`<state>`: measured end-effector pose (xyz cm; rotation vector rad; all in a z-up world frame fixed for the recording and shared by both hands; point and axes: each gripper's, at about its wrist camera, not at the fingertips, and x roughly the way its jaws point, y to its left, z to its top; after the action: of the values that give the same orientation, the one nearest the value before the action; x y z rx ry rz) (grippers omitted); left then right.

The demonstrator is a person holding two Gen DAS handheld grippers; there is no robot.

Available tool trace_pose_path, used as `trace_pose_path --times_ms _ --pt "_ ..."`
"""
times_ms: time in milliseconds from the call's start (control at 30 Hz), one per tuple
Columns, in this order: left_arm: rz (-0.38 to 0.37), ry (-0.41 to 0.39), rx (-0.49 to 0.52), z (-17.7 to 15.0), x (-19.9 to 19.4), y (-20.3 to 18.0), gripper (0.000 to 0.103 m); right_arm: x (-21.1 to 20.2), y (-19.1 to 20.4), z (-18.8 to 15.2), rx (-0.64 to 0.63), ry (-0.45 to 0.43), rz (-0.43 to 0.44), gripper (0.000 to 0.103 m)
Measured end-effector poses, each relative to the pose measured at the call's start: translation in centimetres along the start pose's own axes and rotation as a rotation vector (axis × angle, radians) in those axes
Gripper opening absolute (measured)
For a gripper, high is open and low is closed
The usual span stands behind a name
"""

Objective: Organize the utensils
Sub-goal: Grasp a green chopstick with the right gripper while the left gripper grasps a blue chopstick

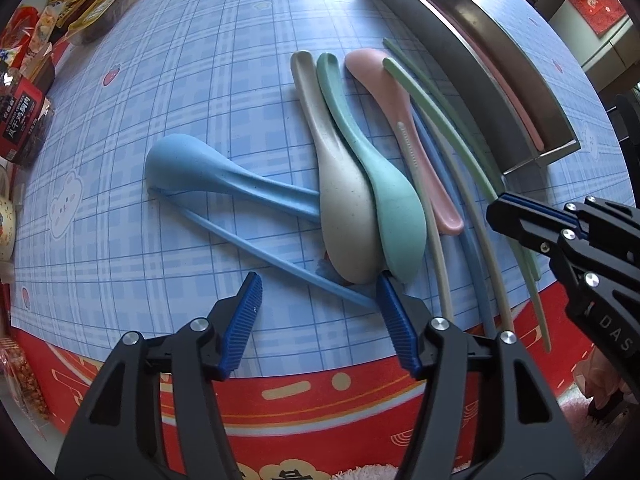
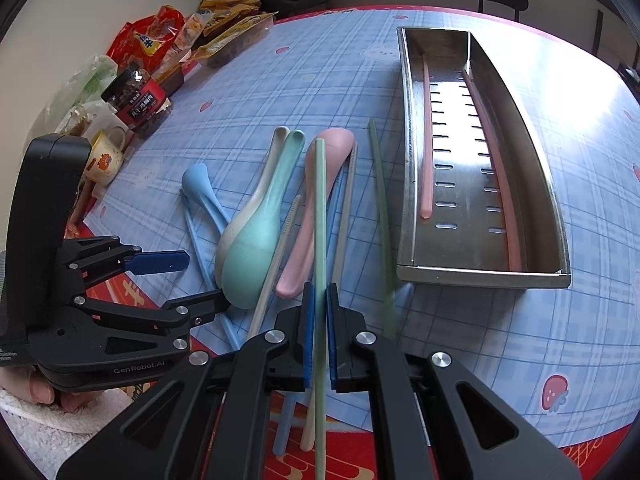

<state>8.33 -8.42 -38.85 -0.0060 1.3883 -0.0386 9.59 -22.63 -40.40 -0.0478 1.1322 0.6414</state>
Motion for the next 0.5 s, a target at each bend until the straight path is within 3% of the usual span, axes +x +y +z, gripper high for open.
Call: trace_pose_path --times_ms 367,500 --pt "0.034 0.022 0.038 -1.1 0.1 -1.4 0.062 -0.1 -0.2 -0.2 0.015 -0.001 -0.001 0.006" --pt "0.033 0.016 0.010 -1.9 -0.2 -0.1 0.047 -0.2 -0.1 -0.3 0.018 -0.003 0.002 0.006"
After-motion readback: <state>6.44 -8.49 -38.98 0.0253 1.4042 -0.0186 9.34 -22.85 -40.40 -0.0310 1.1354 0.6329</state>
